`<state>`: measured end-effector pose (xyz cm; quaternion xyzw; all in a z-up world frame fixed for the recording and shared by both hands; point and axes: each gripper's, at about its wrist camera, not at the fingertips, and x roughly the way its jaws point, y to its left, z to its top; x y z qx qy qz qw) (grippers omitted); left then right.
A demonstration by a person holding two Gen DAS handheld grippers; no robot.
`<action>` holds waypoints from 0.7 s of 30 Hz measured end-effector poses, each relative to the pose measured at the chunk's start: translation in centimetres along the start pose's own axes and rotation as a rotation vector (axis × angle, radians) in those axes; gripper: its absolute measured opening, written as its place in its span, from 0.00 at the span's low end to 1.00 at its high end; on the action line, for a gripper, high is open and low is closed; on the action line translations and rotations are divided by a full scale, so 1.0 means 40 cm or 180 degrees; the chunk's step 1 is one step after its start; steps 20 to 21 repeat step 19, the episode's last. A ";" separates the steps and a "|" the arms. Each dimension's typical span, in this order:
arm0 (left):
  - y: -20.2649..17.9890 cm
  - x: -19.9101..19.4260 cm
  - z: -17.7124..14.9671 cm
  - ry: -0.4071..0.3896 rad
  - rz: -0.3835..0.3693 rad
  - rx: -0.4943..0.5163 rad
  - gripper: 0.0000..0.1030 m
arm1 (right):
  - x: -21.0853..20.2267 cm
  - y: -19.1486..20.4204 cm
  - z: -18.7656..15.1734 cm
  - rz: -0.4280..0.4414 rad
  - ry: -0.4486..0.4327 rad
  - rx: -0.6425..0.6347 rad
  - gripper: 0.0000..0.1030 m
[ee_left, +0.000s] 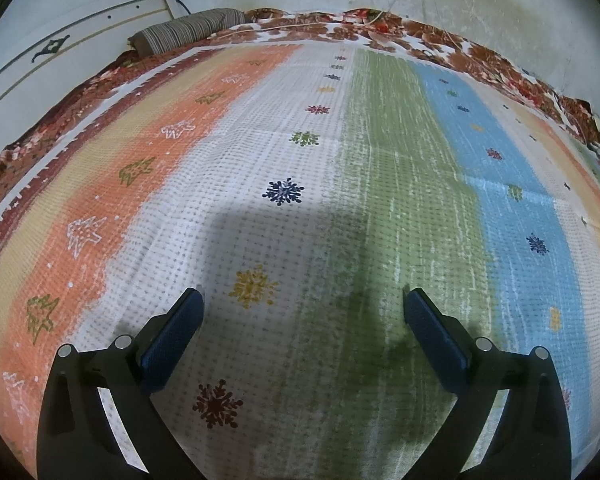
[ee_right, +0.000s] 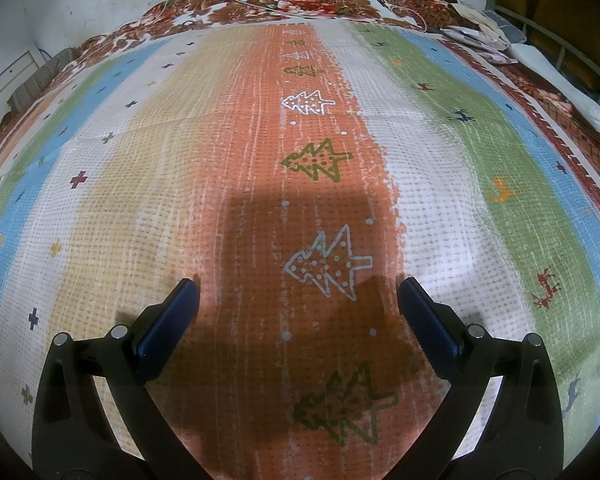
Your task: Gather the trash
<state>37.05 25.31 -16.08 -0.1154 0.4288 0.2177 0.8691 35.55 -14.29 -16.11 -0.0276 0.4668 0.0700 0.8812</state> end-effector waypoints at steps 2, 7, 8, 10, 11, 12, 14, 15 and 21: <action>-0.001 0.001 0.000 0.0000 0.0004 0.0002 0.96 | -0.001 0.001 -0.001 0.0001 0.0000 0.0001 0.92; -0.002 0.000 -0.001 -0.0001 0.0010 0.0005 0.96 | -0.008 0.008 -0.009 0.0001 0.0001 0.0001 0.92; -0.001 0.000 -0.001 -0.0002 0.0012 0.0006 0.96 | -0.002 0.001 -0.002 0.0001 0.0001 0.0001 0.92; 0.000 0.000 -0.002 -0.0003 0.0002 -0.0001 0.96 | -0.007 0.007 -0.008 0.0001 0.0001 0.0001 0.92; -0.001 0.000 -0.001 -0.0001 0.0002 -0.0002 0.96 | -0.007 0.006 -0.007 0.0001 0.0001 0.0001 0.92; -0.001 0.000 -0.003 -0.0003 0.0004 -0.0001 0.96 | -0.004 0.003 -0.003 0.0001 0.0001 0.0001 0.92; -0.002 0.001 -0.001 0.0000 0.0013 0.0005 0.96 | -0.001 0.000 0.000 0.0001 0.0001 0.0001 0.92; 0.000 0.000 -0.002 0.0000 0.0007 0.0000 0.96 | -0.004 0.003 -0.003 0.0001 0.0001 0.0001 0.92; -0.001 0.000 -0.003 -0.0004 0.0000 -0.0006 0.96 | -0.006 0.005 -0.005 0.0002 0.0001 0.0001 0.92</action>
